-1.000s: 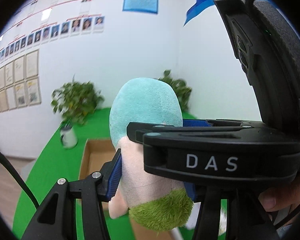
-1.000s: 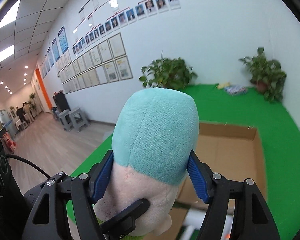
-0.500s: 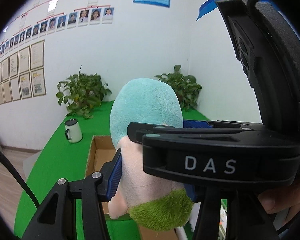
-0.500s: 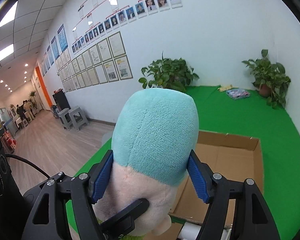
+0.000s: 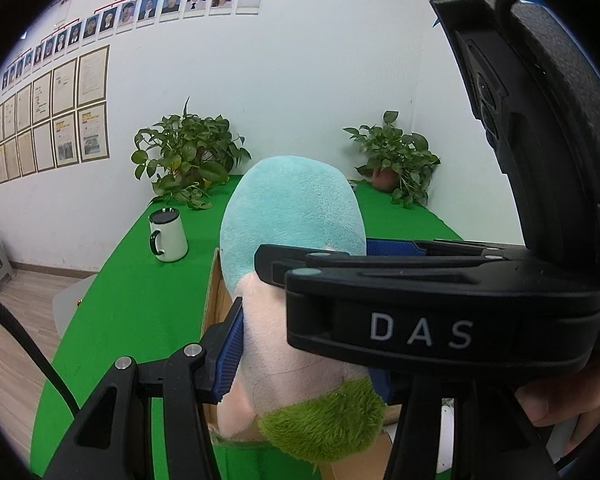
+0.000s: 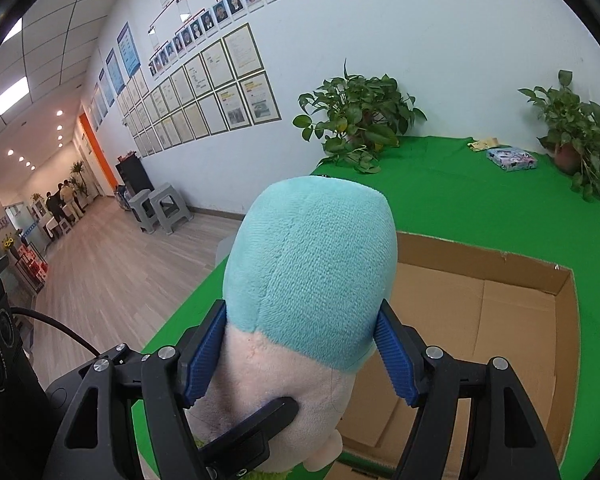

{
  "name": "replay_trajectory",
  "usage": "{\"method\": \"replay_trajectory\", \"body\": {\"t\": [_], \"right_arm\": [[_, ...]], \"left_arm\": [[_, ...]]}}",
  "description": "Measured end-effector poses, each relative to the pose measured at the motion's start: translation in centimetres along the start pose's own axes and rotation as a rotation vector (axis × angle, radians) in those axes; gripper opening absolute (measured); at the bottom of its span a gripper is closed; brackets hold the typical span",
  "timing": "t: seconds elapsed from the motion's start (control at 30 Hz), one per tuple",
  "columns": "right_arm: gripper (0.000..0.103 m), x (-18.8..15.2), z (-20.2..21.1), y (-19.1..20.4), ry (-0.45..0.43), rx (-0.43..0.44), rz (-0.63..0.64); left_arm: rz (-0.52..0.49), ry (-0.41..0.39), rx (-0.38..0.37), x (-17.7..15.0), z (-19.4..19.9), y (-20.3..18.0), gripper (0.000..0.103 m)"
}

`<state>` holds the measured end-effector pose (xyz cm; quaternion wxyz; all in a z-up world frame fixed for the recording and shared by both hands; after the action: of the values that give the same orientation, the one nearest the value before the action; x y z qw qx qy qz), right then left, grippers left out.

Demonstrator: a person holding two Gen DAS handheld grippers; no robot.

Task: Organize objects
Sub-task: 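Lift the plush toy with the left gripper while the right gripper also grips it, then lower the plush toy into the open cardboard box and open the left gripper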

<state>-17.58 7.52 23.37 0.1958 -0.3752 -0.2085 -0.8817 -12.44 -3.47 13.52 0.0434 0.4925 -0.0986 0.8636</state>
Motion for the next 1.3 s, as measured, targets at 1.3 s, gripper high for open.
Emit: {"method": "replay_trajectory", "body": {"t": [1.3], "right_arm": [[0.068, -6.7, -27.4, -7.4, 0.313, 0.238, -0.197]], "left_arm": [[0.059, 0.354, 0.123, -9.0, -10.5, 6.1, 0.051]]}}
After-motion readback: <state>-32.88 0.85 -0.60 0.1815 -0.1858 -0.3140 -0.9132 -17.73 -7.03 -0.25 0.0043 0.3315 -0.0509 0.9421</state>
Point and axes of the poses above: each gripper's, at about its wrist camera, not at the fingertips, and z roughly against the way its jaws point, y to its left, x to its top, the point moved 4 cm from there along -z, roughly the way its jaws point, and after that the axes turned 3 degrees about -x, right-handed, at the moved point
